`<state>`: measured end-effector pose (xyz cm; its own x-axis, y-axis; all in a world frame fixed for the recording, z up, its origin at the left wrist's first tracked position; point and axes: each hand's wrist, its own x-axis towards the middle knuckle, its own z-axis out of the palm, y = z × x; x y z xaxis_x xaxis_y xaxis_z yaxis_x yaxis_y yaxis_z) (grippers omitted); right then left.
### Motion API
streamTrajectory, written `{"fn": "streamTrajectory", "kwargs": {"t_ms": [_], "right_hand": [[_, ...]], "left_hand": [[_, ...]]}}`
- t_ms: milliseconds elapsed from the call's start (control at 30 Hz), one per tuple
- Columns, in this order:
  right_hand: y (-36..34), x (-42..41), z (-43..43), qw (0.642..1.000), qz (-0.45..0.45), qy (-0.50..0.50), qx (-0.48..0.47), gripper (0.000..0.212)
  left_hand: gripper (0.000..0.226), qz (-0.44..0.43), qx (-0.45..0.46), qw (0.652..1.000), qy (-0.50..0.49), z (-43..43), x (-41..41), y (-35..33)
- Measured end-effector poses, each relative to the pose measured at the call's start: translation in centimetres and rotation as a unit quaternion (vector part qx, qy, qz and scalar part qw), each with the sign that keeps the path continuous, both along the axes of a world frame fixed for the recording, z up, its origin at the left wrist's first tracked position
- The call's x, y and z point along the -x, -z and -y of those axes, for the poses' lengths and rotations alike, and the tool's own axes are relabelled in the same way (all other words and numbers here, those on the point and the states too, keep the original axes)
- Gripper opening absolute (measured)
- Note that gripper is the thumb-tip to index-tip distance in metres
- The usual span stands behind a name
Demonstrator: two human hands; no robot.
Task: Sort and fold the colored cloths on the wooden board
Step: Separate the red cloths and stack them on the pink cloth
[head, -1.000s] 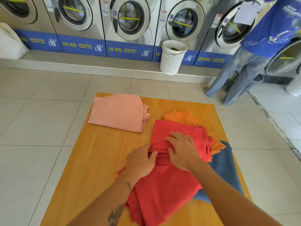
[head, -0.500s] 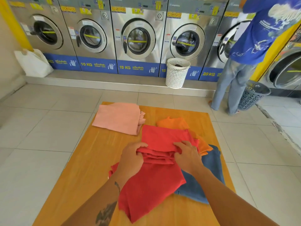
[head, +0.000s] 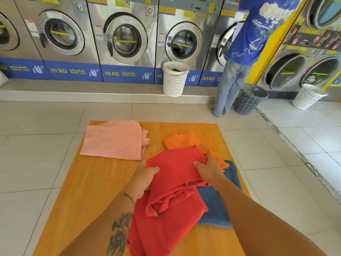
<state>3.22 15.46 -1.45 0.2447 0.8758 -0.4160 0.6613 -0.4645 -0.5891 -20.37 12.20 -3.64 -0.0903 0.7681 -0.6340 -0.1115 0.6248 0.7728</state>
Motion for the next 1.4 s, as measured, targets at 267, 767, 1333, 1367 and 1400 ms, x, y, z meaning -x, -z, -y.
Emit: {"fn": "streamTrajectory", "kwargs": {"t_ms": [267, 767, 1333, 1367, 1400], "right_hand": [[-1.4, 2.5, 0.6, 0.997, 0.068, 0.043, 0.012, 0.074], [-1.9, 4.4, 0.2, 0.997, 0.049, 0.055, 0.009, 0.073], [-2.1, 19.3, -2.5, 0.967, -0.245, 0.014, -0.069, 0.057], [-1.5, 20.2, -2.5, 0.973, -0.222, -0.001, -0.069, 0.054], [-0.8, 20.9, -2.2, 0.977, -0.201, -0.021, -0.065, 0.052]], "left_hand": [[0.05, 0.183, -0.036, 0.98, -0.069, -1.0, 0.3, 0.6], [0.077, -0.106, -0.229, 0.96, 0.124, 0.8, 4.3, -1.1], [0.058, -0.307, -0.257, 0.915, -0.045, 0.2, 19.5, -2.0], [0.06, -0.318, -0.25, 0.913, -0.046, -0.1, 20.3, -1.6], [0.063, -0.326, -0.235, 0.915, -0.035, -0.3, 21.0, -1.0]]}}
